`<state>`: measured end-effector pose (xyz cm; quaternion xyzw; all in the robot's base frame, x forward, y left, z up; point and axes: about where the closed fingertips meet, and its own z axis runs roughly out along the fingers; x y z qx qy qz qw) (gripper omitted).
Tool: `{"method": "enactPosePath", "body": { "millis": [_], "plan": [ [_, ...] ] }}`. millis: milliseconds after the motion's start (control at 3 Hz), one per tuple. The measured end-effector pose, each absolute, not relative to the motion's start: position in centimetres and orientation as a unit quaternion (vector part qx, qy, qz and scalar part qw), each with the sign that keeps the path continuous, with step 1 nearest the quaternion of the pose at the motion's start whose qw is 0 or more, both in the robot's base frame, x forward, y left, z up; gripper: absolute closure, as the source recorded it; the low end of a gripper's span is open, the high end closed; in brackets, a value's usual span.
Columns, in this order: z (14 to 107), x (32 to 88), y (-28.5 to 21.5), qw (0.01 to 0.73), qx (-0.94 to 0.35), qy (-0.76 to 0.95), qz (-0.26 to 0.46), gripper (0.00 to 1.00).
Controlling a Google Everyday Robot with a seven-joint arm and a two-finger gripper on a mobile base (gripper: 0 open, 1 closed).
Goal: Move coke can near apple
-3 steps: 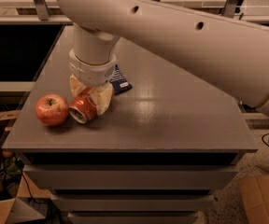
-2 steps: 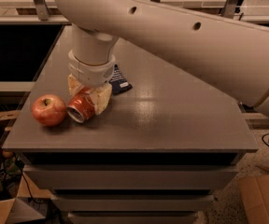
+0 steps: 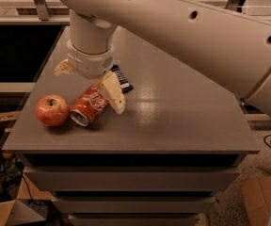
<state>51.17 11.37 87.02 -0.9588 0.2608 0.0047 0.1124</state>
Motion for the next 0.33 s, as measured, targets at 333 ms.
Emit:
{"method": "enactPosePath", "body": {
  "millis": [333],
  "plan": [
    [87.88, 51.96, 11.58, 0.113, -0.958, 0.265, 0.005, 0.00]
  ]
}}
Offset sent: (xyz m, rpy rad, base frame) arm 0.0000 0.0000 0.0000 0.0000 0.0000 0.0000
